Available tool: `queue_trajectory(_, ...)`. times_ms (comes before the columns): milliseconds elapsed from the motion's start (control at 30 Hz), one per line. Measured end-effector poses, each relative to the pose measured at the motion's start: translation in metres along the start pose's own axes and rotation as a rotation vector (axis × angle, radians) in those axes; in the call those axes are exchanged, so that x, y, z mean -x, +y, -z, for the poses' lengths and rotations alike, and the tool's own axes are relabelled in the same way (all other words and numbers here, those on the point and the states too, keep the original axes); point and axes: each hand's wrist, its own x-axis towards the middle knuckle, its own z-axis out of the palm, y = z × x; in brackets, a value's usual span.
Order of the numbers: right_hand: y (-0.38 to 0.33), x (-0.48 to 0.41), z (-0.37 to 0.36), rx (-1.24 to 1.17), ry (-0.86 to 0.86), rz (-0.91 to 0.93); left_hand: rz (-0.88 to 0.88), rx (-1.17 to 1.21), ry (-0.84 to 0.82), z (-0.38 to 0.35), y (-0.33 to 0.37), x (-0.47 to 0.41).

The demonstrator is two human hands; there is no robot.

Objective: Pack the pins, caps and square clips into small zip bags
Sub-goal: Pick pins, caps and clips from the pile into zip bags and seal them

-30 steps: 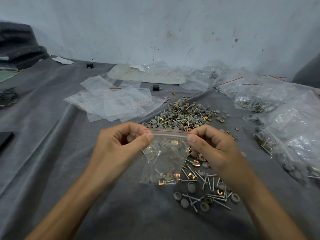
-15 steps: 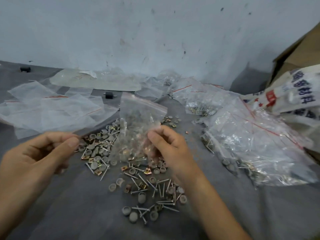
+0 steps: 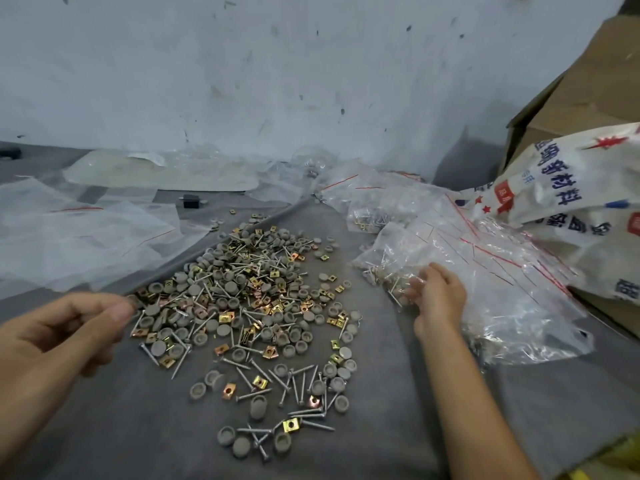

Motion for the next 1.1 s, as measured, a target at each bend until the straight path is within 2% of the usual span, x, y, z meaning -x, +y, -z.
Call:
queue_trajectory(67,-0.002,-0.002,0.005,0.076,0.098,0.124,0.029,0.025,0.001,-0.006,0.005,-0.001)
queue_trajectory(133,-0.002,-0.001,0.013,0.212,0.161,0.254,-0.015,0.024,0.031,-0.009,-0.002,-0.001)
queue_trajectory(233,0.001,0.000,0.029,0.396,0.239,0.348,-0.031,0.004,0.046,-0.010,0.002,0.000)
queue_trajectory(467,-0.005,-0.011,0.044,0.316,0.313,0.213,-0.007,-0.015,0.087,-0.015,-0.004,0.000)
queue_trajectory(667,-0.014,0.007,0.038,0.409,0.238,0.238,-0.022,-0.425,0.123,-0.020,-0.019,-0.003)
queue_trajectory(800,-0.028,0.058,0.012,0.388,0.037,0.370,-0.086,-0.585,0.189,-0.017,-0.021,-0.011)
queue_trajectory(867,-0.024,0.089,-0.002,0.443,-0.224,0.427,-0.077,-0.645,0.187,-0.013,-0.023,-0.018)
queue_trajectory(1000,0.005,0.141,-0.033,0.696,-0.805,0.463,0.062,-0.682,0.229,-0.003,-0.032,-0.039)
queue_trajectory(1100,0.022,0.158,-0.050,0.798,-1.007,0.458,0.077,-0.807,0.264,0.005,-0.038,-0.070)
